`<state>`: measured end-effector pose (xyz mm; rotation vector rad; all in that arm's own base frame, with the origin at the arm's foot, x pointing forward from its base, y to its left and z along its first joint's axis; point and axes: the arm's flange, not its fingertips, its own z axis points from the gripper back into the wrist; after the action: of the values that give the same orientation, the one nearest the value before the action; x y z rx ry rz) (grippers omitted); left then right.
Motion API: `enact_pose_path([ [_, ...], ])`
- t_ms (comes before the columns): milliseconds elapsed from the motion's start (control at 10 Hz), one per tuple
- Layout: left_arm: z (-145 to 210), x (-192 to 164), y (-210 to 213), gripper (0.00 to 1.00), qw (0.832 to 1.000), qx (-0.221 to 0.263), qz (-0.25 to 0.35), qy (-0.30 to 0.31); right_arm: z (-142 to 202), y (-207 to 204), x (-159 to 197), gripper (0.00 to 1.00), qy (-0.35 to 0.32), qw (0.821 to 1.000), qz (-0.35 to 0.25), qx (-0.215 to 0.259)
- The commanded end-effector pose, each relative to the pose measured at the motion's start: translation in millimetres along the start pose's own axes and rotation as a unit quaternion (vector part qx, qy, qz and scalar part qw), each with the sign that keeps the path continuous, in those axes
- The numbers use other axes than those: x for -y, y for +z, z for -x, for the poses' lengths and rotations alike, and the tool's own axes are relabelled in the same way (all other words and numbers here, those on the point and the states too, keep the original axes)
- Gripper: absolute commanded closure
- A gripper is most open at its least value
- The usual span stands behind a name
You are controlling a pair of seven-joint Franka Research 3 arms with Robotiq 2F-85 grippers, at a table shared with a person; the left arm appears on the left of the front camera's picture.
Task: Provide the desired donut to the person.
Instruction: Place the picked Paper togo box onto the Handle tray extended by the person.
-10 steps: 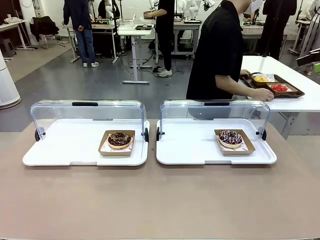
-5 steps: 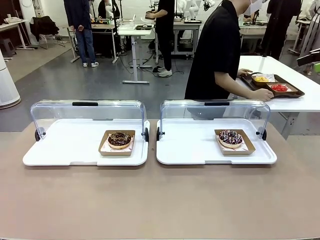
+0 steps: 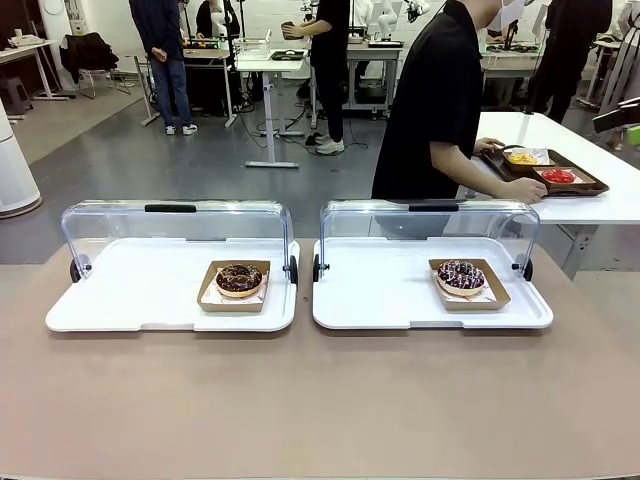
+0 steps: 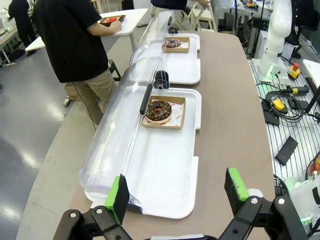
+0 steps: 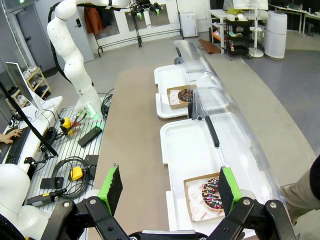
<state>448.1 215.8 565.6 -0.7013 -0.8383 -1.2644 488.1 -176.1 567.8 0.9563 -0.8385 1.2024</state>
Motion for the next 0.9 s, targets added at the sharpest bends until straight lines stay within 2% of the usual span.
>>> enact_pose_path([
  [0,-1.2,1.9,1.2,0.00,1.000,0.001,0.000,-0.001,0.9,-0.8,-0.2,0.00,0.000,1.000,-0.001,0.001],
  [800,-1.2,1.9,1.2,0.00,1.000,0.001,0.000,-0.001,0.9,-0.8,-0.2,0.00,0.000,1.000,-0.001,0.001],
])
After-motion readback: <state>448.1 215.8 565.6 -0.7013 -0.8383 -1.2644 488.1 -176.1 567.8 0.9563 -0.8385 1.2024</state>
